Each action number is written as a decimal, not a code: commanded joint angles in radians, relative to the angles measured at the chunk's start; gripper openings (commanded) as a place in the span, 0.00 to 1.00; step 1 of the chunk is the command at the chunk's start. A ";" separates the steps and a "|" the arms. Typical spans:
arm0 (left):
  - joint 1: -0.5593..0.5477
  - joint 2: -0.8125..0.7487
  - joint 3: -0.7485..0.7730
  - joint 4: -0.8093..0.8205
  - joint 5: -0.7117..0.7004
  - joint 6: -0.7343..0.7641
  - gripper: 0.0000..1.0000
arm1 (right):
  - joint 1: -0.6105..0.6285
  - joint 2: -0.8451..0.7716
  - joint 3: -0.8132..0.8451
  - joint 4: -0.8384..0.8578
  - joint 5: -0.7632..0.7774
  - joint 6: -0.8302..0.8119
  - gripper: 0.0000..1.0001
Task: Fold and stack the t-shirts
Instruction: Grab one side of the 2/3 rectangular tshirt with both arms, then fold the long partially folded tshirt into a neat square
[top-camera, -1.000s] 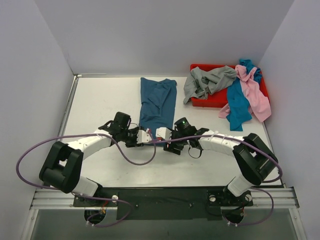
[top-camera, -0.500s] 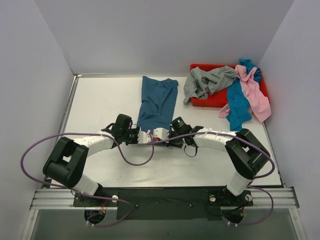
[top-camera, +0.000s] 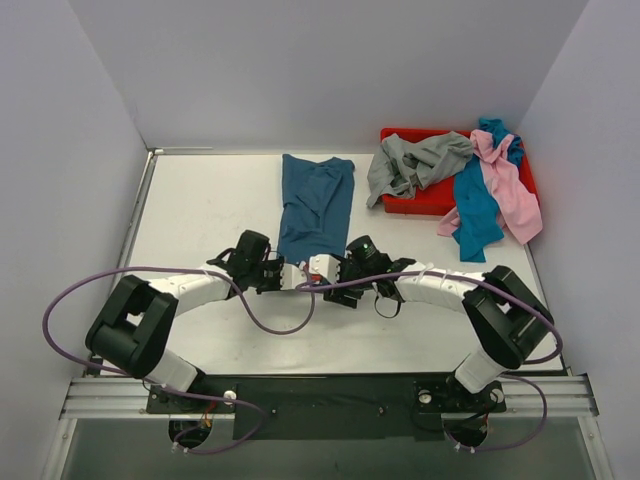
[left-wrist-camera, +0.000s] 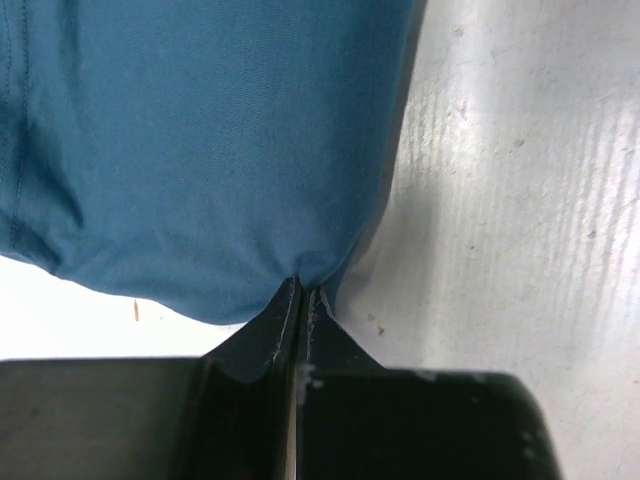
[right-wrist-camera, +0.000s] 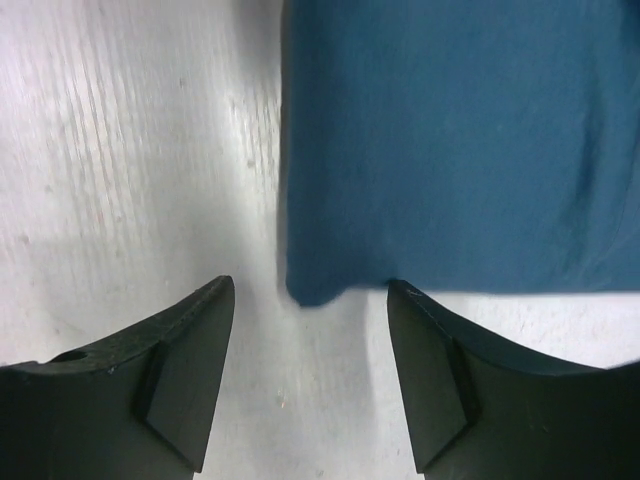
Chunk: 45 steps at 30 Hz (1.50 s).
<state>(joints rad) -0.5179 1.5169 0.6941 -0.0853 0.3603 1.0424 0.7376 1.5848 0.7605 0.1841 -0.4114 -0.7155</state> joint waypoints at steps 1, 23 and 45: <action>-0.027 -0.032 0.013 0.012 0.054 -0.038 0.00 | 0.028 0.050 0.056 0.135 -0.095 0.050 0.57; -0.008 -0.089 0.056 -0.151 0.115 -0.157 0.00 | 0.054 0.092 0.066 0.026 -0.147 0.127 0.00; -0.088 -0.360 0.510 -1.274 0.351 -0.127 0.00 | 0.270 -0.508 0.138 -0.595 -0.107 0.358 0.00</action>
<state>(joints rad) -0.5652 1.2057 1.1042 -1.1442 0.6304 0.9028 0.9604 1.1431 0.8200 -0.2375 -0.5285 -0.4213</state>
